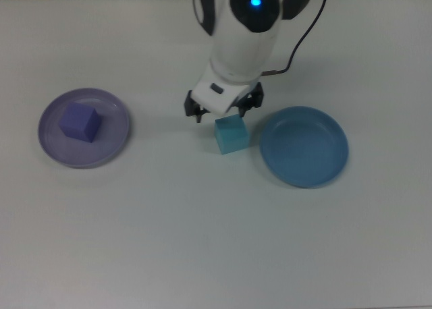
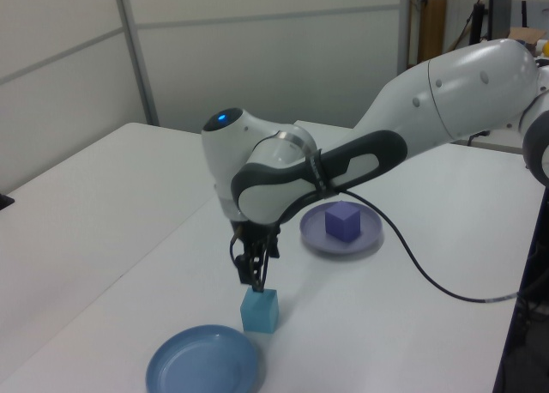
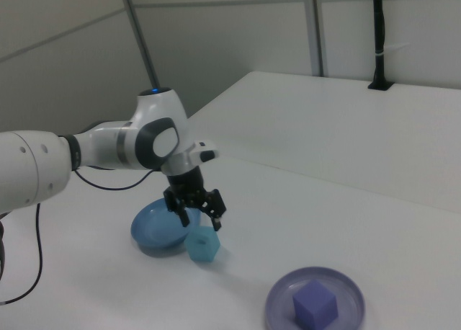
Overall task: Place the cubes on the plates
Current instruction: 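Lower the gripper around the light teal cube and close it, then carry the teal cube onto the blue plate and lower it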
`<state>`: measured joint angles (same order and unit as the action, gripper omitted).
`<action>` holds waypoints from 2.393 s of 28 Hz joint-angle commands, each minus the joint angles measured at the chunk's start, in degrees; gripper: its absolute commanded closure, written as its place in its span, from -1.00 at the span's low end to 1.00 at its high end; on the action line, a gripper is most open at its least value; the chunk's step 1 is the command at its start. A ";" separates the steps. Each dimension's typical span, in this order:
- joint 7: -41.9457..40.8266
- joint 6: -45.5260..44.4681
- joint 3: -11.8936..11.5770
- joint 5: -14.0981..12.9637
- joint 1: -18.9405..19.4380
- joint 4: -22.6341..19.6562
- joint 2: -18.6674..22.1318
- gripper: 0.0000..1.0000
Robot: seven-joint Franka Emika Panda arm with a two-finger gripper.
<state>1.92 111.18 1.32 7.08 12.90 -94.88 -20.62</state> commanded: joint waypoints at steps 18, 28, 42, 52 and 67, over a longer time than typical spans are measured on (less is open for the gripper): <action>-0.78 2.46 -0.88 -0.67 3.71 1.10 -3.55 -1.00; -0.60 4.31 -0.97 -0.14 3.54 1.02 -6.45 -1.00; 2.56 4.40 -1.15 0.39 3.36 1.10 -7.94 1.00; 3.44 3.61 -1.50 -0.84 3.19 3.04 -5.13 1.00; 10.91 3.69 -0.88 -2.60 6.43 6.20 -4.69 1.00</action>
<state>9.31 114.60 0.66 4.84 16.53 -88.44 -24.98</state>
